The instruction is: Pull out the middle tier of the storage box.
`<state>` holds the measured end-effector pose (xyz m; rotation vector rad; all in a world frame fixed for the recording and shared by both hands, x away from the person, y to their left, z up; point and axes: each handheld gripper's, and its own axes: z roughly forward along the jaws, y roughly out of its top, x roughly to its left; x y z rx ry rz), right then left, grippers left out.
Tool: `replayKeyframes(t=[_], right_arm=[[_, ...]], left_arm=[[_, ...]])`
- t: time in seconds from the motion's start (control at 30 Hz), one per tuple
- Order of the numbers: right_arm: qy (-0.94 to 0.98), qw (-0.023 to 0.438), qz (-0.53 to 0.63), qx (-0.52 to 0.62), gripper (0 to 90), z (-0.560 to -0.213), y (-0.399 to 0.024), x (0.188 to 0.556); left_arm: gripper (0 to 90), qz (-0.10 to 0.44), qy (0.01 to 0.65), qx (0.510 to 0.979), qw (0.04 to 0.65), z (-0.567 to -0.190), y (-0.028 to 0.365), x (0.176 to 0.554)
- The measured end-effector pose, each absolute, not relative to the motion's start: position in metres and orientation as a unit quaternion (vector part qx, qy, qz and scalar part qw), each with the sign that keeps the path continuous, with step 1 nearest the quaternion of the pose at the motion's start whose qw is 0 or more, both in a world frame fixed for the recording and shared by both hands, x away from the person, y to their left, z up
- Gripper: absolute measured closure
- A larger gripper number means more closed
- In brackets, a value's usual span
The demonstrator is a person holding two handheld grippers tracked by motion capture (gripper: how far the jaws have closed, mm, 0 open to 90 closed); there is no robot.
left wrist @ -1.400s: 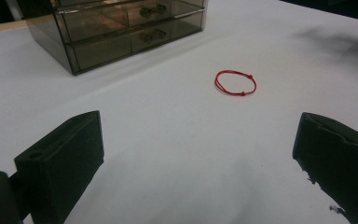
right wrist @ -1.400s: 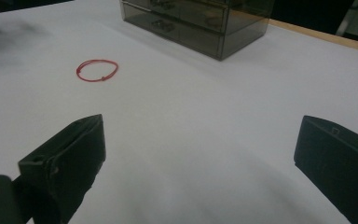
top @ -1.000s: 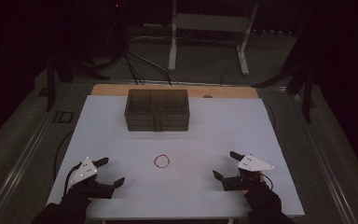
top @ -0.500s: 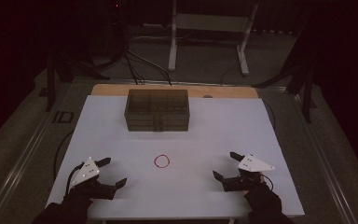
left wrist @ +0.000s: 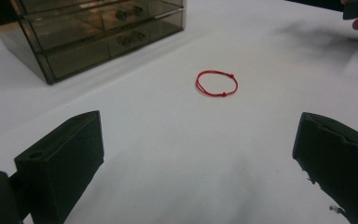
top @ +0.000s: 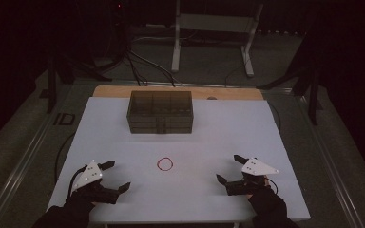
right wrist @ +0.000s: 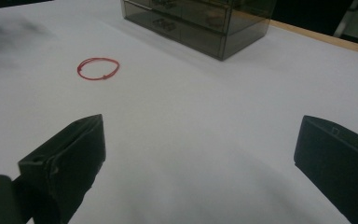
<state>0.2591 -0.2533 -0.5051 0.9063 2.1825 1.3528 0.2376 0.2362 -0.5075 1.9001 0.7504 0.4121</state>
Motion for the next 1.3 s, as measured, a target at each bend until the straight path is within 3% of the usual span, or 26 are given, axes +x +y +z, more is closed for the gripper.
replayKeyframes(t=[0.67, 1.3], right_arm=[[0.781, 0.219, 0.487, 0.324, 2.3, -0.504, -0.251, 0.257], [0.786, 0.217, 0.484, 0.318, 2.3, -0.505, -0.25, 0.258]], left_arm=[[3.5, 0.172, 0.288, 0.794, 0.507, -0.492, 0.226, 0.251], [3.5, 0.208, 0.237, 0.823, 0.473, -0.472, 0.194, 0.277]])
